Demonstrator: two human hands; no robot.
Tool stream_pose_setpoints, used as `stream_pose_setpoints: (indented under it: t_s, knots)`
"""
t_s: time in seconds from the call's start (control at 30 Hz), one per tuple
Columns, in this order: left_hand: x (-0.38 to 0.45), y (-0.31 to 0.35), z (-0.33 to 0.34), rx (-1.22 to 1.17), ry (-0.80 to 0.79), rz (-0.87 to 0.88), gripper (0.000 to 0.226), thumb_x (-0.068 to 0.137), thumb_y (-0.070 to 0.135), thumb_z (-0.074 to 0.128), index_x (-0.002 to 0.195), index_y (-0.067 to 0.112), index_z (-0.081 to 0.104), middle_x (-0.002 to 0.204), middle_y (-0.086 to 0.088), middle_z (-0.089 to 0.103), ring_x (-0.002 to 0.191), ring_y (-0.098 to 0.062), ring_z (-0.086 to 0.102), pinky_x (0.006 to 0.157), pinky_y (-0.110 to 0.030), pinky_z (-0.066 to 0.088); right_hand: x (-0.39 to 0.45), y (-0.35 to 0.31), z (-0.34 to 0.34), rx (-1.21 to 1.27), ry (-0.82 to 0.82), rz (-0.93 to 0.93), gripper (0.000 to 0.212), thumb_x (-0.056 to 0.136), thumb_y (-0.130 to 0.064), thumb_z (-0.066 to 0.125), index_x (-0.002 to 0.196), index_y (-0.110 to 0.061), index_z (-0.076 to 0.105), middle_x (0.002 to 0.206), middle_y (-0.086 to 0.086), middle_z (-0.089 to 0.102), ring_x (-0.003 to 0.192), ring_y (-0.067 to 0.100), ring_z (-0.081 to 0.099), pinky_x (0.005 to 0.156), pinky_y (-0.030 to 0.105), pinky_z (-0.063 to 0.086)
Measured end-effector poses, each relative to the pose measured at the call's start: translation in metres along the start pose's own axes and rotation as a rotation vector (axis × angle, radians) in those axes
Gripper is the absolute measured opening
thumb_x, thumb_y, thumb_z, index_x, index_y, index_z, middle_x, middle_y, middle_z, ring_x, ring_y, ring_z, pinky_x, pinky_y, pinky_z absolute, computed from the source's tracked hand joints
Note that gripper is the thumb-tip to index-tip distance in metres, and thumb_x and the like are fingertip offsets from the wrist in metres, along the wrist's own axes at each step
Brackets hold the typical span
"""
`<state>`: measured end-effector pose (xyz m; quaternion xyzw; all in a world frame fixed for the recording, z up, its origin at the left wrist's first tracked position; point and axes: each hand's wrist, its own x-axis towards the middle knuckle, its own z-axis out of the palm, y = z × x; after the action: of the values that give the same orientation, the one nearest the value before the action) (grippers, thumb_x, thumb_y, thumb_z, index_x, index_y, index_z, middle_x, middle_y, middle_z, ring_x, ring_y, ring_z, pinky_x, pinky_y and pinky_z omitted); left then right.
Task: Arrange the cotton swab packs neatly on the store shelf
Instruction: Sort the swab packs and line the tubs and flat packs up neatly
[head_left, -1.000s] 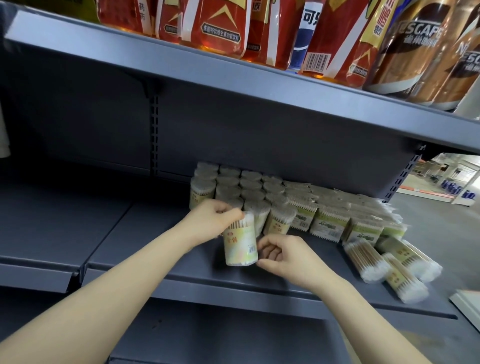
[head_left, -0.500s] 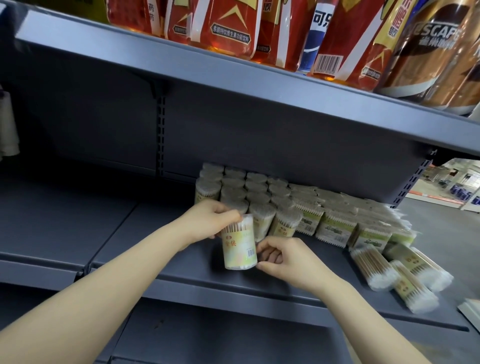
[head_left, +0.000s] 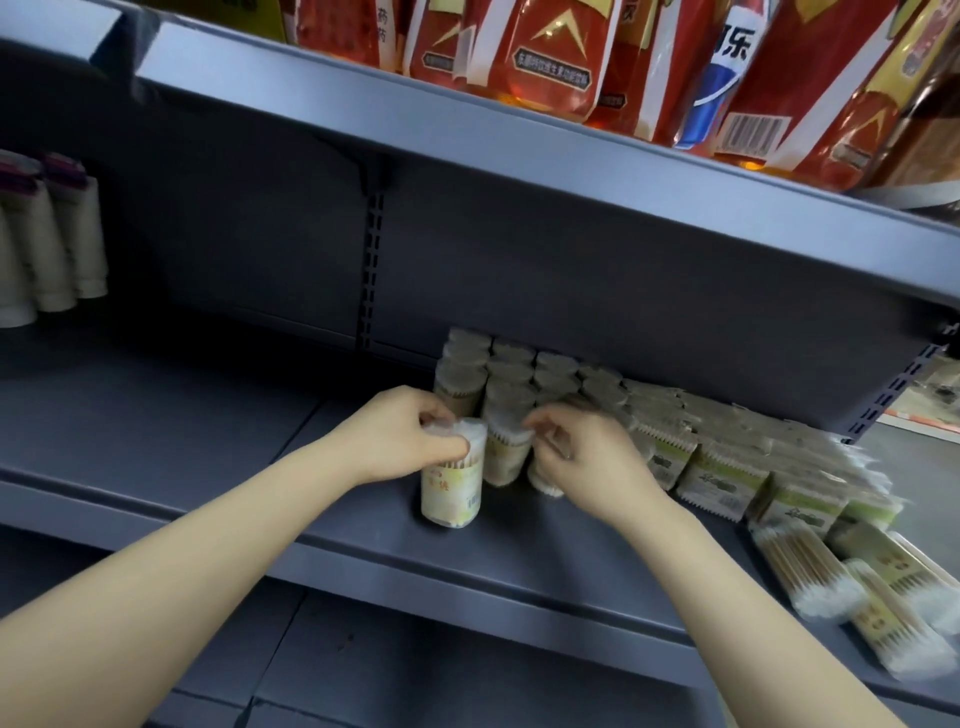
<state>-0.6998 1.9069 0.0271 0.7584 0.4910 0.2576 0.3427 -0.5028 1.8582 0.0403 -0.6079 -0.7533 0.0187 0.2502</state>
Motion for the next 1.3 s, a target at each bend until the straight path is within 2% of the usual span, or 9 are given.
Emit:
stream_pose_setpoints:
  t_s: [0.17,0.3,0.43,0.6,0.77,0.9,1.03,1.2,1.3]
  knots:
    - [-0.003,-0.011,-0.014,0.163,0.038,-0.01,0.05,0.055,0.048,0.061,0.101,0.029,0.064,0.097,0.011,0.062,0.087,-0.007,0.059,0.079,-0.03,0.052,0.02,-0.008,0.01,0.006,-0.042,0.001,0.023,0.083,-0.011,0.054,0.103,-0.017,0.066,0.095,0.0,0.068,0.092,0.019,0.061,0.069,0.022,0.037]
    - [-0.005,-0.018,-0.02,0.316,0.045,0.017,0.054,0.061,0.049,0.06,0.111,0.029,0.059,0.105,0.011,0.054,0.096,-0.01,0.054,0.082,-0.029,0.048,0.034,-0.009,0.016,-0.003,-0.061,-0.012,0.024,0.085,-0.011,0.053,0.105,-0.015,0.065,0.102,0.005,0.067,0.097,0.021,0.059,0.071,0.023,0.038]
    - [-0.003,-0.024,-0.015,0.258,0.057,0.046,0.061,0.06,0.047,0.056,0.117,0.027,0.058,0.11,0.008,0.053,0.1,-0.012,0.053,0.087,-0.031,0.047,0.045,-0.007,0.023,-0.024,-0.032,-0.012,0.024,0.083,-0.015,0.052,0.102,-0.012,0.066,0.104,0.009,0.067,0.1,0.025,0.059,0.081,0.03,0.045]
    - [0.006,-0.031,-0.007,0.141,0.073,0.148,0.043,0.081,0.022,0.064,0.123,0.023,0.06,0.126,0.007,0.054,0.114,-0.012,0.051,0.093,-0.033,0.045,0.051,-0.004,0.026,-0.018,-0.028,0.03,0.027,0.082,-0.001,0.05,0.102,-0.008,0.067,0.107,0.009,0.065,0.107,0.025,0.055,0.092,0.035,0.041]
    - [0.013,-0.037,-0.001,0.166,0.047,0.195,0.052,0.079,0.038,0.049,0.128,0.025,0.056,0.132,0.008,0.055,0.12,-0.012,0.05,0.095,-0.036,0.045,0.059,0.007,0.03,-0.043,-0.115,0.132,0.043,0.087,-0.004,0.042,0.127,-0.013,0.054,0.133,0.006,0.051,0.121,0.022,0.046,0.093,0.024,0.037]
    - [0.021,-0.035,0.004,0.267,0.041,0.235,0.047,0.089,0.037,0.045,0.134,0.025,0.05,0.135,0.003,0.052,0.123,-0.017,0.046,0.094,-0.037,0.045,0.061,0.01,0.032,-0.052,-0.18,0.173,0.044,0.095,-0.009,0.038,0.138,-0.017,0.041,0.143,0.004,0.042,0.127,0.021,0.041,0.095,0.022,0.033]
    - [0.036,-0.037,0.007,0.454,0.04,0.307,0.07,0.074,0.048,0.018,0.129,0.022,0.052,0.127,0.001,0.056,0.117,-0.022,0.049,0.086,-0.039,0.047,0.063,0.01,0.035,-0.105,-0.209,0.207,0.043,0.099,-0.015,0.034,0.141,-0.021,0.036,0.144,0.006,0.042,0.129,0.023,0.041,0.1,0.026,0.033]
    - [0.045,-0.039,0.012,0.478,0.053,0.371,0.063,0.081,0.04,0.021,0.133,0.02,0.049,0.135,0.005,0.051,0.126,-0.022,0.043,0.093,-0.034,0.043,0.063,0.012,0.038,-0.109,-0.2,0.192,0.041,0.098,-0.017,0.035,0.139,-0.022,0.04,0.139,0.007,0.047,0.124,0.025,0.045,0.099,0.031,0.037]
    - [0.045,-0.037,0.014,0.471,0.023,0.33,0.062,0.083,0.036,0.024,0.139,0.021,0.042,0.145,0.005,0.041,0.136,-0.021,0.031,0.102,-0.036,0.037,0.062,0.012,0.038,-0.12,-0.187,0.179,0.041,0.098,-0.017,0.036,0.139,-0.022,0.041,0.14,0.008,0.047,0.126,0.025,0.044,0.101,0.031,0.036]
